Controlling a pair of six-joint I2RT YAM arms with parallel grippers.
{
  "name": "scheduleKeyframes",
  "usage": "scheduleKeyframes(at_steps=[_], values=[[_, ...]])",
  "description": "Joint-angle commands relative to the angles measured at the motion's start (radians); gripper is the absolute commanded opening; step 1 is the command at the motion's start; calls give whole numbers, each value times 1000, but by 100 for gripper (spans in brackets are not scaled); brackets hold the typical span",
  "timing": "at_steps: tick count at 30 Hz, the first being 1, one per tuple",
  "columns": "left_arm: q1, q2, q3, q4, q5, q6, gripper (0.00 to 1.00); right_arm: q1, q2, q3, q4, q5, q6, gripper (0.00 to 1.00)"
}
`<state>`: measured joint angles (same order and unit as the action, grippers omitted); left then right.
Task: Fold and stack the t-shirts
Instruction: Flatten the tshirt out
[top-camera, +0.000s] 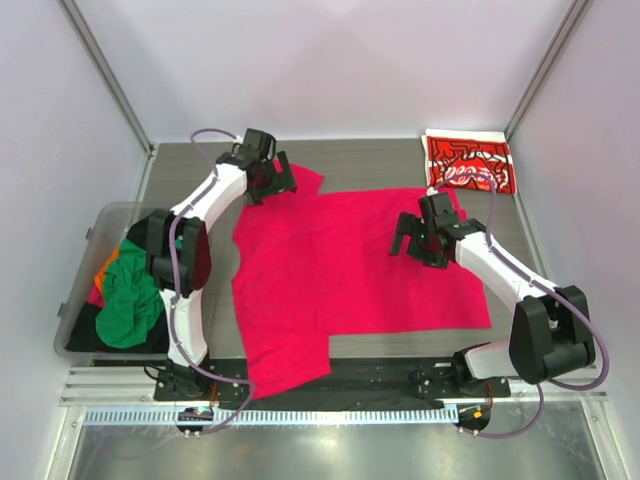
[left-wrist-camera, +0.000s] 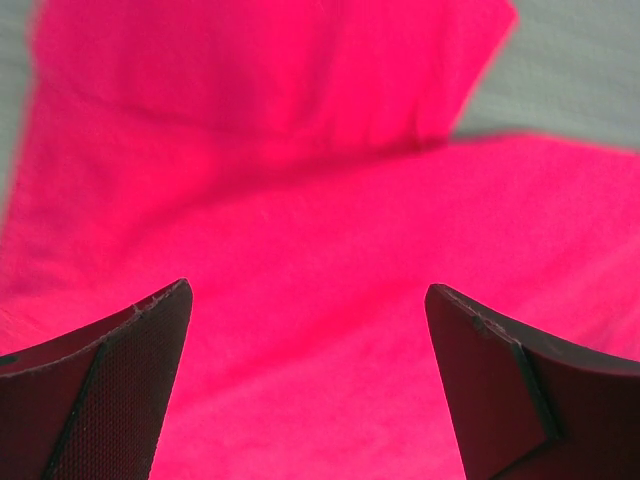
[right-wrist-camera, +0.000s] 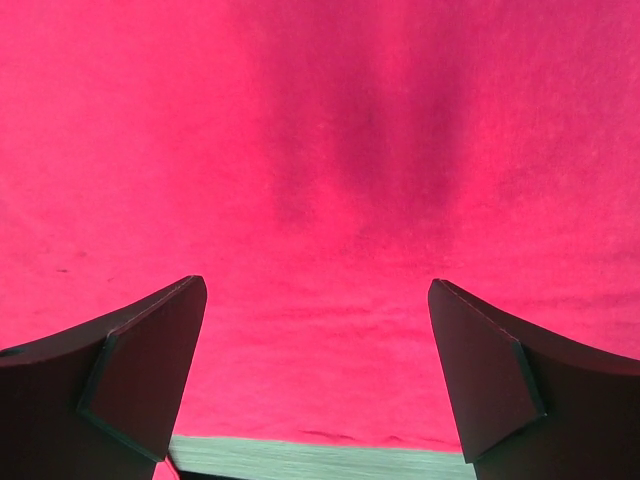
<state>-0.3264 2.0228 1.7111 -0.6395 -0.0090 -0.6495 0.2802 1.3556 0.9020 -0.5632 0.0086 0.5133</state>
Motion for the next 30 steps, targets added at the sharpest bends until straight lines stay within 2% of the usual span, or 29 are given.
scheduleKeyframes(at_steps=[1, 8, 12, 17, 24, 30], values=[[16, 94, 93, 34, -39, 44, 100, 5, 22, 5, -3, -31, 37, 99], [18, 341, 338, 12, -94, 21, 100, 30, -18, -67, 14, -44, 59, 99], [20, 440, 488, -37, -132, 11, 100, 30, -30, -87, 11, -36, 56, 98], [42, 525, 574, -72, -170, 7, 100, 30, -20, -84, 11, -39, 56, 99], [101, 709, 838, -144, -174, 7, 100, 30, 23, -57, 11, -30, 37, 99], [147, 729, 852, -49, -122, -19, 100, 28, 56, -57, 11, -22, 36, 99]])
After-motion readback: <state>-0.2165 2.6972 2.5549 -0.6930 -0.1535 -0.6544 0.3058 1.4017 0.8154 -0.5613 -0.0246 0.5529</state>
